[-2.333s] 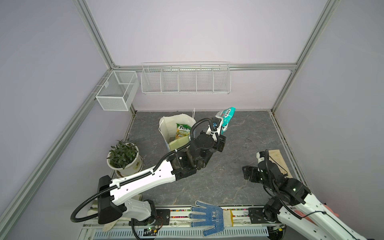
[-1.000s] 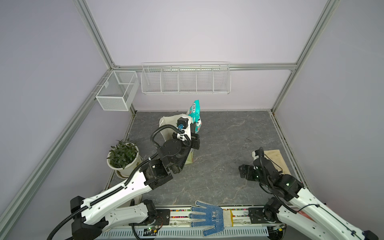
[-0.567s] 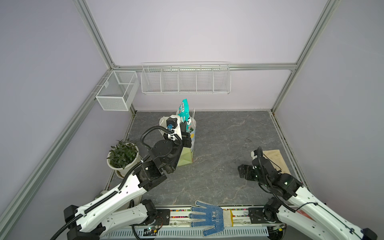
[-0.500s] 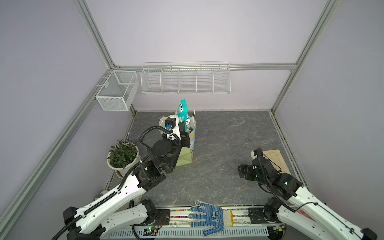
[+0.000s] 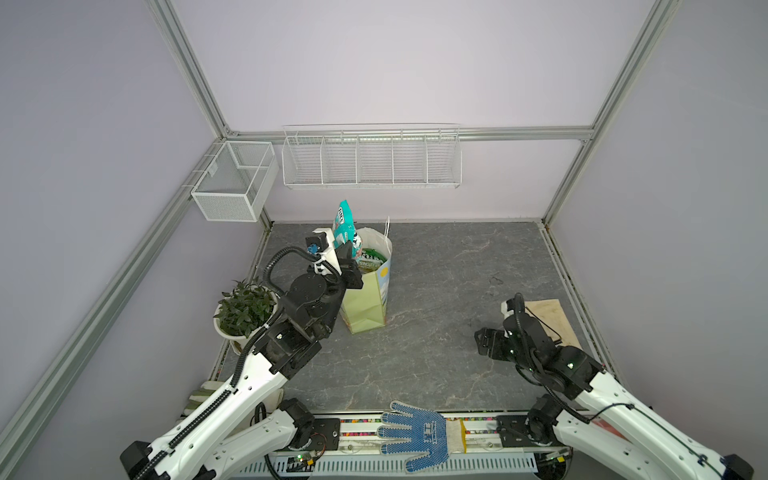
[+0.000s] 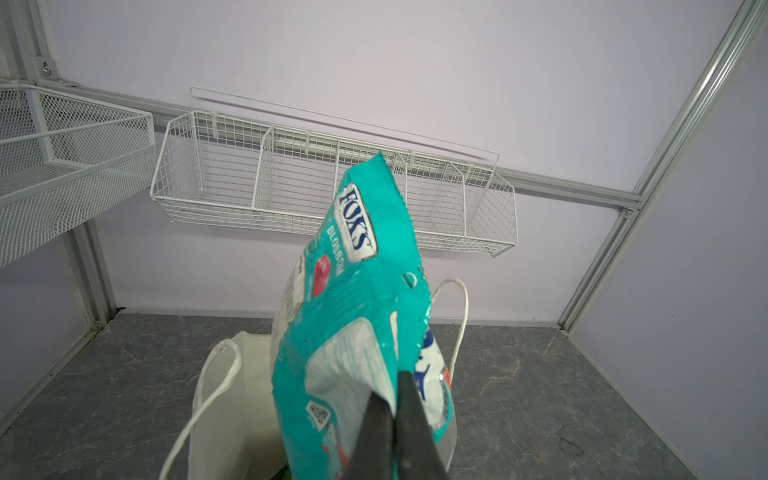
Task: Place the snacks into the paper bag
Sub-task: 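Carry the teal packet with the left gripper toward the paper bag opening, then lower the teal packet into the bag and open the left gripper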
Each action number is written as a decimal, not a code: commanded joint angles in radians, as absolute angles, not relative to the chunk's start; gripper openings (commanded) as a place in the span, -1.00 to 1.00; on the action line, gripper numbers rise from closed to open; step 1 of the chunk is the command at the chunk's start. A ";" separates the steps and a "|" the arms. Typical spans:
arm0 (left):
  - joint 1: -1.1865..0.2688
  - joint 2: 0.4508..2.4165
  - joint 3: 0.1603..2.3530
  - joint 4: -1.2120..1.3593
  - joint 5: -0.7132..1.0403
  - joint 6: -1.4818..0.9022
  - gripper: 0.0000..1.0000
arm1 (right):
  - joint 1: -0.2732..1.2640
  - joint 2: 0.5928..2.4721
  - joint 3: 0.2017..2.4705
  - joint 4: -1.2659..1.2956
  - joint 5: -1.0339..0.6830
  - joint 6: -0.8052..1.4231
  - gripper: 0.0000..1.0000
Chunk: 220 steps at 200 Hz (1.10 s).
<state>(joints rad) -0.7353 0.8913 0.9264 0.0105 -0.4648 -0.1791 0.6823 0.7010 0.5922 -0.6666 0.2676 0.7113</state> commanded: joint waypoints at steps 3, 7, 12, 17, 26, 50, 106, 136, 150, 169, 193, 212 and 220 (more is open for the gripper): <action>-0.702 0.873 0.920 0.031 -0.394 -0.226 -1.00 | 0.678 0.714 0.580 -0.652 0.259 0.731 0.77; -0.697 0.873 0.919 0.031 -0.390 -0.230 -1.00 | 0.679 0.715 0.580 -0.651 0.259 0.732 0.77; -0.691 0.872 0.916 0.030 -0.384 -0.233 -1.00 | 0.678 0.717 0.580 -0.650 0.258 0.731 0.77; -0.687 0.874 0.915 0.031 -0.380 -0.236 -1.00 | 0.679 0.720 0.581 -0.648 0.257 0.732 0.77; -0.678 0.876 0.912 0.031 -0.370 -0.241 -1.00 | 0.679 0.723 0.581 -0.646 0.256 0.732 0.77; -0.662 0.880 0.903 0.032 -0.354 -0.253 -1.00 | 0.679 0.731 0.581 -0.644 0.253 0.733 0.77; -0.616 0.904 0.878 0.034 -0.304 -0.297 -1.00 | 0.680 0.740 0.584 -0.635 0.250 0.733 0.77; -0.606 0.916 0.876 0.028 -0.284 -0.315 -1.00 | 0.678 0.747 0.590 -0.633 0.249 0.732 0.77; -0.604 0.923 0.879 0.019 -0.278 -0.318 -1.00 | 0.679 0.752 0.592 -0.631 0.247 0.731 0.77; -0.603 0.929 0.881 0.010 -0.277 -0.323 -1.00 | 0.679 0.764 0.598 -0.629 0.246 0.729 0.77; -0.600 0.932 0.884 -0.001 -0.284 -0.327 -1.00 | 0.679 0.783 0.610 -0.630 0.243 0.726 0.77; -0.598 0.929 0.885 -0.005 -0.285 -0.330 -0.99 | 0.678 0.794 0.615 -0.629 0.239 0.726 0.77; -0.597 0.927 0.885 -0.007 -0.284 -0.329 -0.97 | 0.679 0.797 0.617 -0.627 0.238 0.724 0.77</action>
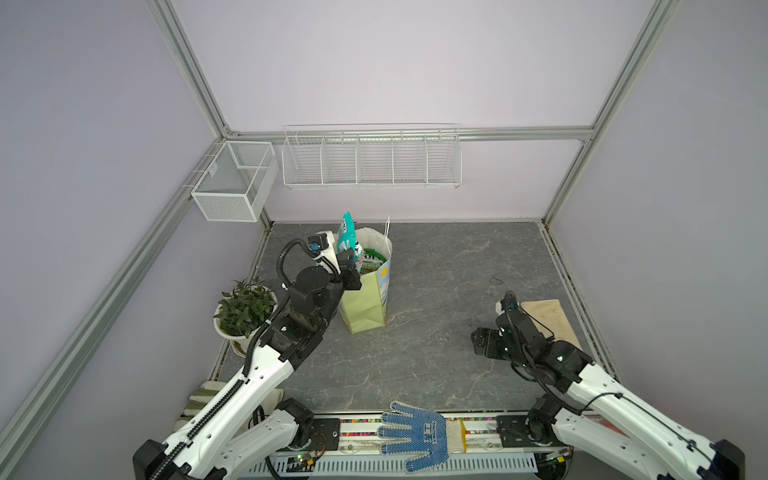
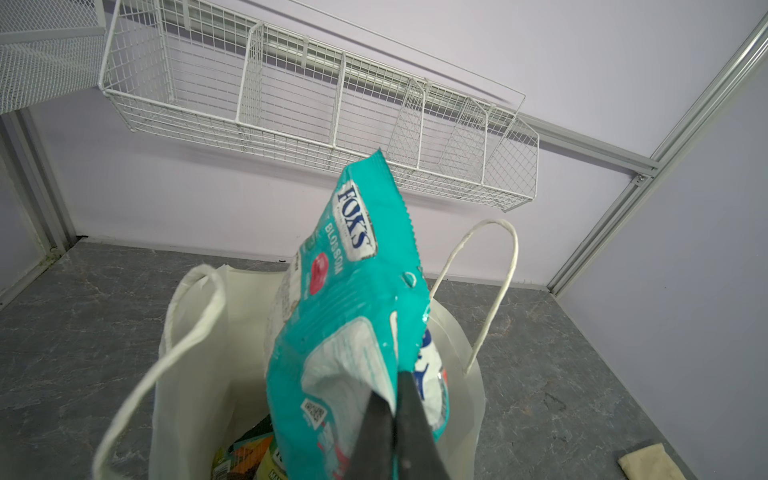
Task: Place the snacks into the paper bag
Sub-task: 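Lower the teal packet into the bag and open the left gripper, then raise the open left gripper up and back from the bag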
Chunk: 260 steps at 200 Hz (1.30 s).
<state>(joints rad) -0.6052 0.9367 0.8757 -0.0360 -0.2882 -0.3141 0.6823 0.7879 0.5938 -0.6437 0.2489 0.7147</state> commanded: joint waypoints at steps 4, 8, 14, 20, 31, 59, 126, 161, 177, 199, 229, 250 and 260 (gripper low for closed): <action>-0.597 0.927 0.885 -0.008 -0.284 -0.331 -0.95 | 0.679 0.799 0.617 -0.626 0.238 0.724 0.77; -0.598 0.927 0.886 -0.008 -0.284 -0.329 -0.93 | 0.679 0.798 0.617 -0.625 0.236 0.725 0.77; -0.596 0.926 0.887 -0.011 -0.282 -0.328 -0.89 | 0.681 0.799 0.617 -0.623 0.237 0.724 0.77; -0.596 0.926 0.888 -0.013 -0.281 -0.327 -0.81 | 0.680 0.799 0.617 -0.622 0.235 0.724 0.77; -0.595 0.926 0.891 -0.016 -0.276 -0.327 -0.56 | 0.680 0.798 0.617 -0.621 0.235 0.724 0.77; -0.595 0.929 0.895 -0.025 -0.273 -0.330 0.11 | 0.681 0.800 0.617 -0.620 0.235 0.725 0.77; -0.595 0.914 0.888 -0.031 -0.248 -0.330 0.14 | 0.681 0.805 0.611 -0.616 0.232 0.729 0.77; -0.595 0.895 0.882 -0.032 -0.234 -0.324 0.15 | 0.683 0.811 0.610 -0.611 0.230 0.732 0.77; -0.595 0.889 0.879 -0.035 -0.231 -0.322 0.15 | 0.683 0.816 0.609 -0.607 0.229 0.733 0.77; -0.595 0.880 0.874 -0.042 -0.231 -0.319 0.15 | 0.686 0.823 0.607 -0.603 0.227 0.735 0.77; -0.595 0.867 0.865 -0.046 -0.231 -0.315 0.15 | 0.690 0.827 0.609 -0.600 0.227 0.736 0.78; -0.595 0.857 0.864 -0.050 -0.233 -0.312 0.14 | 0.692 0.827 0.610 -0.599 0.227 0.735 0.77; -0.595 0.852 0.864 -0.053 -0.232 -0.311 0.15 | 0.692 0.824 0.611 -0.600 0.227 0.733 0.77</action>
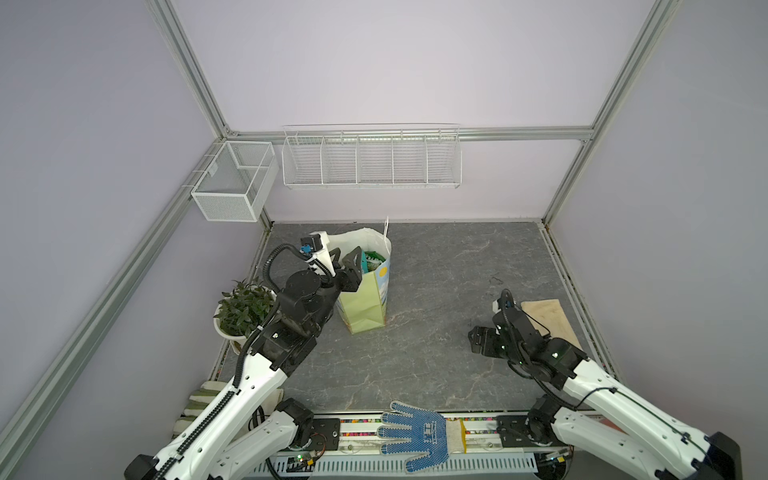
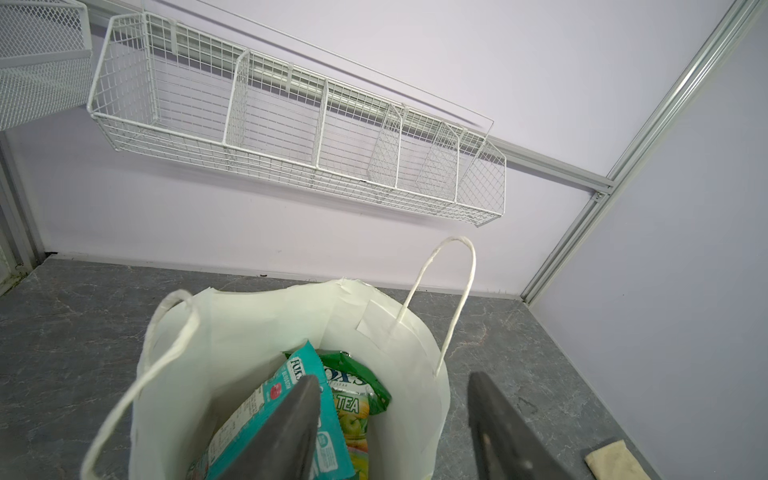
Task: Place the snacks into the paper bag
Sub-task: 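Raise the open left gripper up and back from the bag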
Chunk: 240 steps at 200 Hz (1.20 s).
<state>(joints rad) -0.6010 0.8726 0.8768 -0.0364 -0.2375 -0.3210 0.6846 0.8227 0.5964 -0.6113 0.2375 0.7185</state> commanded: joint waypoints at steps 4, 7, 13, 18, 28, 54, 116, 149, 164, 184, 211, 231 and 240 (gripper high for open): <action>-0.595 0.850 0.864 -0.054 -0.232 -0.310 0.15 | 0.691 0.825 0.611 -0.599 0.228 0.735 0.78; -0.595 0.848 0.864 -0.055 -0.232 -0.310 0.14 | 0.692 0.824 0.611 -0.598 0.227 0.735 0.78; -0.595 0.845 0.863 -0.057 -0.233 -0.311 0.15 | 0.692 0.823 0.611 -0.600 0.227 0.734 0.78; -0.595 0.841 0.864 -0.058 -0.233 -0.310 0.15 | 0.693 0.823 0.611 -0.599 0.227 0.735 0.78; -0.595 0.835 0.864 -0.060 -0.233 -0.311 0.14 | 0.692 0.824 0.610 -0.598 0.227 0.736 0.78; -0.595 0.818 0.869 -0.074 -0.238 -0.308 0.14 | 0.696 0.822 0.611 -0.598 0.227 0.738 0.77; -0.595 0.775 0.885 -0.104 -0.244 -0.307 0.15 | 0.699 0.815 0.611 -0.602 0.226 0.742 0.78; -0.595 0.759 0.900 -0.116 -0.240 -0.302 0.14 | 0.702 0.808 0.610 -0.603 0.228 0.745 0.78; -0.595 0.728 0.905 -0.124 -0.245 -0.298 0.14 | 0.704 0.806 0.610 -0.606 0.227 0.744 0.78; -0.595 0.712 0.912 -0.137 -0.252 -0.291 0.15 | 0.705 0.807 0.613 -0.604 0.227 0.746 0.78; -0.595 0.687 0.919 -0.153 -0.264 -0.284 0.14 | 0.707 0.810 0.618 -0.599 0.226 0.747 0.78; -0.595 0.665 0.925 -0.166 -0.275 -0.277 0.14 | 0.711 0.814 0.623 -0.597 0.225 0.747 0.78; -0.595 0.656 0.926 -0.171 -0.284 -0.273 0.15 | 0.712 0.821 0.627 -0.595 0.225 0.746 0.78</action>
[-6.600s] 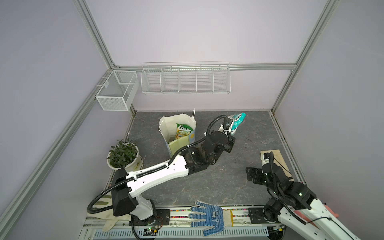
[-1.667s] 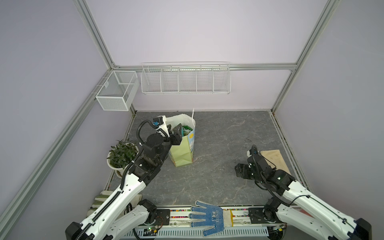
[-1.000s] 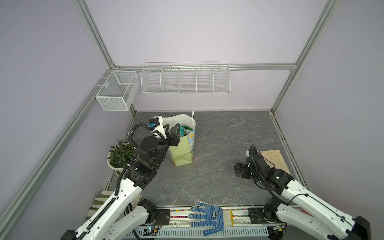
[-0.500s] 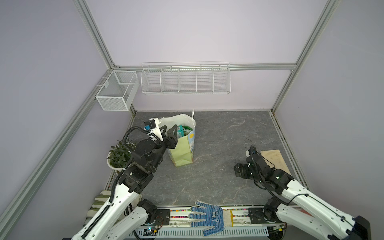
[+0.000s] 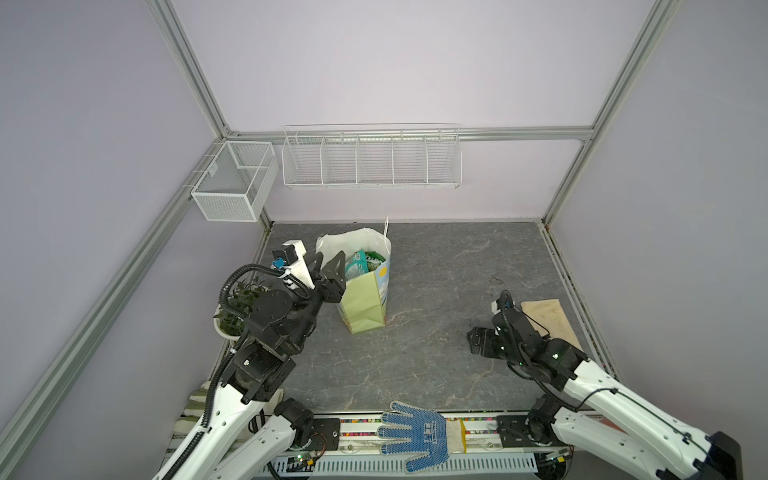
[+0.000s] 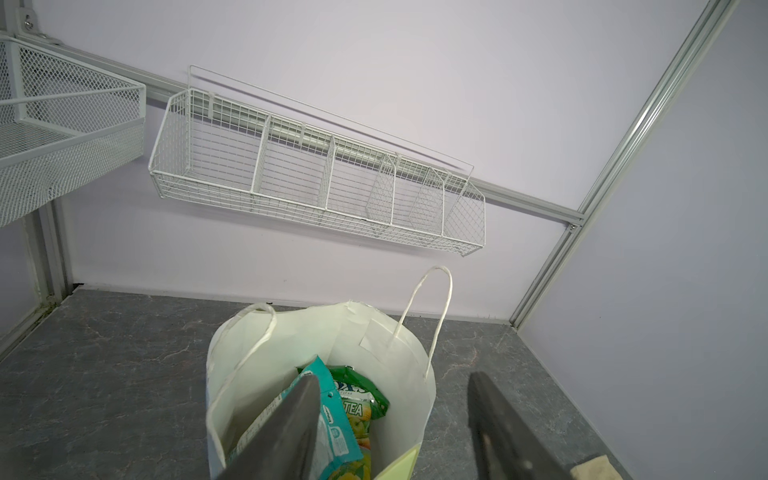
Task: Place the snacks into the paper bag
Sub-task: 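Raise the open left gripper up and back from the bag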
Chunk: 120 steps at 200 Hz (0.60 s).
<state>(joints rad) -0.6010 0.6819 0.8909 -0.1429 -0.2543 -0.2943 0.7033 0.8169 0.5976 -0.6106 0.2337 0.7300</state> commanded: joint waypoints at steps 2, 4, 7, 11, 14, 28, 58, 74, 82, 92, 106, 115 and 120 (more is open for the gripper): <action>-0.595 0.654 0.927 -0.172 -0.285 -0.273 0.15 | 0.712 0.822 0.628 -0.594 0.224 0.746 0.78; -0.595 0.651 0.927 -0.174 -0.287 -0.272 0.15 | 0.713 0.823 0.629 -0.593 0.224 0.747 0.78; -0.595 0.648 0.928 -0.176 -0.293 -0.270 0.14 | 0.714 0.825 0.630 -0.593 0.225 0.747 0.78; -0.595 0.644 0.928 -0.179 -0.296 -0.269 0.14 | 0.714 0.829 0.632 -0.593 0.224 0.746 0.78; -0.595 0.640 0.928 -0.179 -0.299 -0.268 0.15 | 0.715 0.831 0.633 -0.592 0.223 0.746 0.78; -0.595 0.626 0.928 -0.187 -0.315 -0.263 0.14 | 0.720 0.841 0.642 -0.588 0.224 0.745 0.78; -0.595 0.602 0.927 -0.205 -0.353 -0.255 0.15 | 0.731 0.865 0.658 -0.578 0.224 0.744 0.79; -0.595 0.595 0.925 -0.214 -0.368 -0.249 0.14 | 0.739 0.880 0.667 -0.573 0.224 0.742 0.79; -0.595 0.591 0.924 -0.220 -0.373 -0.246 0.14 | 0.742 0.887 0.673 -0.572 0.225 0.741 0.79; -0.595 0.588 0.924 -0.227 -0.382 -0.242 0.14 | 0.747 0.898 0.682 -0.571 0.225 0.737 0.80; -0.595 0.591 0.923 -0.242 -0.399 -0.238 0.15 | 0.752 0.914 0.698 -0.569 0.226 0.730 0.80; -0.595 0.597 0.926 -0.256 -0.409 -0.236 0.14 | 0.753 0.924 0.713 -0.569 0.226 0.723 0.80; -0.595 0.601 0.927 -0.264 -0.413 -0.235 0.15 | 0.755 0.930 0.722 -0.569 0.225 0.719 0.81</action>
